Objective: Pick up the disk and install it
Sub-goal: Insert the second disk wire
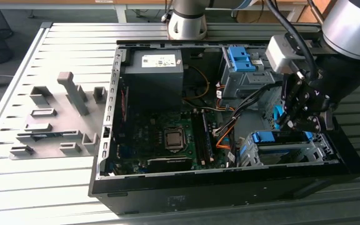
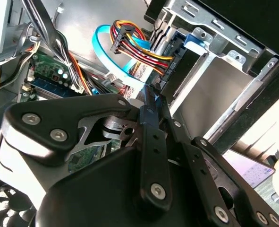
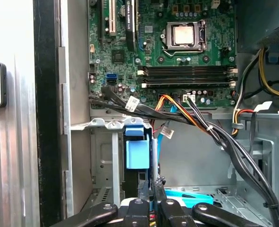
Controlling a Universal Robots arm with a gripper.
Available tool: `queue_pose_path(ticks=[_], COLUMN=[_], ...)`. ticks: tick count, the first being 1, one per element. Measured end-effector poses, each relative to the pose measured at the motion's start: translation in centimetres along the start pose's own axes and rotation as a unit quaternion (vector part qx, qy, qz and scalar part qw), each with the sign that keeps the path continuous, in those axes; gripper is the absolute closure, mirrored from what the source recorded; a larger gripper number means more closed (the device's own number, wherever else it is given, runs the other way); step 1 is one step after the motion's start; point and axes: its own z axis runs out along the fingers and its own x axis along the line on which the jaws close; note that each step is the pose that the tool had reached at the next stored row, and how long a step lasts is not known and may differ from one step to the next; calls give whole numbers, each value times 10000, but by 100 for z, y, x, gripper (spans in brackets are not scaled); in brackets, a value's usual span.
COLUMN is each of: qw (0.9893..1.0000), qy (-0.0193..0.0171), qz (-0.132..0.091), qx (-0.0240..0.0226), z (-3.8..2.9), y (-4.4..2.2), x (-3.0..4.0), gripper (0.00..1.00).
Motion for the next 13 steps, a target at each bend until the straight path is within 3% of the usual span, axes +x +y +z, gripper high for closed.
queue_pose_path(ticks=[5, 13], qw=[10000, 10000], qy=[-6, -28], qz=[4, 11], qx=[38, 41], z=[32, 57], y=[-3, -2], x=[43, 44], gripper=[84, 84])
